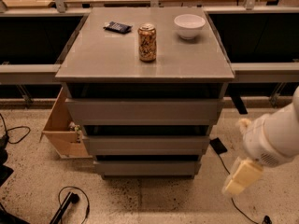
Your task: Open bottom drawer
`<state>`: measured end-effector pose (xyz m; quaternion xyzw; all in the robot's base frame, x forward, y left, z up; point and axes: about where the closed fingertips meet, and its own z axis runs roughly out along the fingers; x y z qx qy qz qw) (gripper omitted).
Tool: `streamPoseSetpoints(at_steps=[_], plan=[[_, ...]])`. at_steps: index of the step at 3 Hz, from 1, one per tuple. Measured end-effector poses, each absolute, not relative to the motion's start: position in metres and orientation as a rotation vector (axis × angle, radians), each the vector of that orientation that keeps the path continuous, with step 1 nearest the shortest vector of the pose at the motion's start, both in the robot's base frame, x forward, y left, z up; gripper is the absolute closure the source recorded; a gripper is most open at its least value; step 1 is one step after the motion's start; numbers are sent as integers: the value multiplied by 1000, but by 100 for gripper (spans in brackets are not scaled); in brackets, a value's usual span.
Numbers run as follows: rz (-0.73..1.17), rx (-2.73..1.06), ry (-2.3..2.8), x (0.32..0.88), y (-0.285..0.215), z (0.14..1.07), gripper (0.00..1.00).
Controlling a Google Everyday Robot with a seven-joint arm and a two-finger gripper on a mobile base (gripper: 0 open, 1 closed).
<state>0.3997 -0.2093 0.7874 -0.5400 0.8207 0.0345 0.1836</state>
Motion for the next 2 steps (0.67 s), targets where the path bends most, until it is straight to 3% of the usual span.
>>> streamPoseSetpoints(at_steps=[1,2], plan=[[156,-1500,2359,386,-209,708,0],[156,-1500,2359,386,-209,708,0]])
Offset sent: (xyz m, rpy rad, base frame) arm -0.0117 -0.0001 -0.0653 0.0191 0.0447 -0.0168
